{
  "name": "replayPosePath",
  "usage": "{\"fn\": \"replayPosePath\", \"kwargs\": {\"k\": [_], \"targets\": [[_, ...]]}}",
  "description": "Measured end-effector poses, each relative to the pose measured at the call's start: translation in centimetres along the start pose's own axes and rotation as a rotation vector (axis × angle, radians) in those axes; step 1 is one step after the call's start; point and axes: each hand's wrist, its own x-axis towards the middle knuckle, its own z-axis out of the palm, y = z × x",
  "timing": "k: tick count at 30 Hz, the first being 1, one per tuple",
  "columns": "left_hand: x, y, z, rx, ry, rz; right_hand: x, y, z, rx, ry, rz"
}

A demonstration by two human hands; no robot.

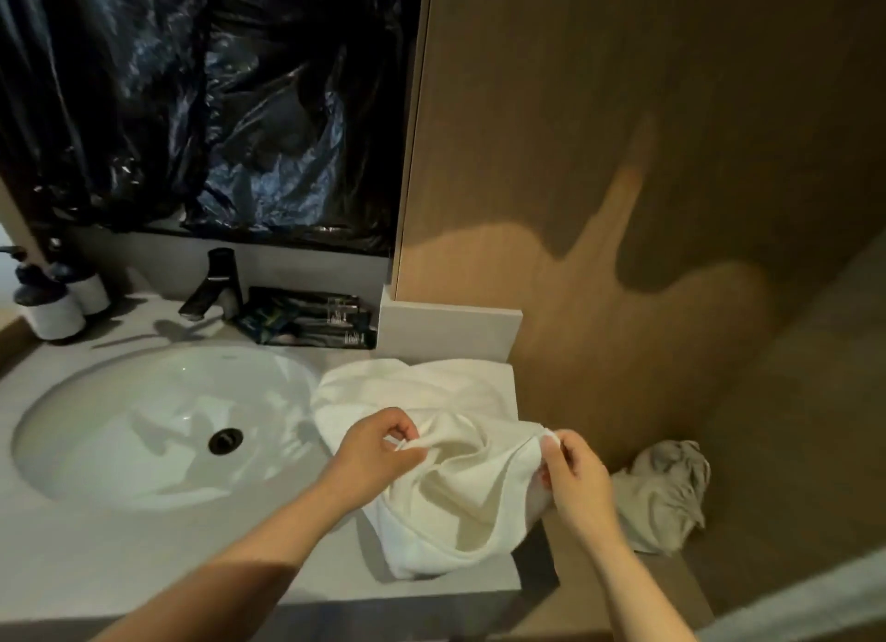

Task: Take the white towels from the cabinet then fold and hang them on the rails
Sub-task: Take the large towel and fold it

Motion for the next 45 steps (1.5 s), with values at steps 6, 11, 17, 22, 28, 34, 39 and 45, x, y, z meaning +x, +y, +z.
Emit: {"fn": "replayPosePath", "kwargs": {"k": [6,11,17,22,28,34,39,45], "targets": [[-2.5,-1.1,1.7,-0.122,-0.109,-0.144,-3.2,2.6,0.6,0.038,-0.046,0.077],[-3.7,0.0,1.0,-0.194,-0.083,-0.224,-3.9,2.8,0.4,0.094,-0.053,0.11],[-4.4,0.6,-0.5,0.007,-0.13,-0.249,-3.8,2.9,0.2,0.104,-0.062,0.103],[-5.2,0.2,-0.9,0.253,-0.128,-0.153,-3.7,3.1,0.2,0.111,-0.064,0.094],[-6.0,1.3,-3.4,0.465,0.207,0.045,-3.4,3.7,-0.7,0.155,0.017,0.089],[-5.9,0.1,-6.4,0.347,0.375,-0.058,-2.5,4.8,-1.2,0.212,0.152,0.132],[-3.6,-3.1,-7.8,0.103,0.35,-0.332,-1.9,5.2,-1.1,0.201,0.209,0.117],[-2.7,-3.7,-8.9,-0.085,0.178,-0.385,-1.5,4.9,-0.8,0.166,0.189,0.114]]}}
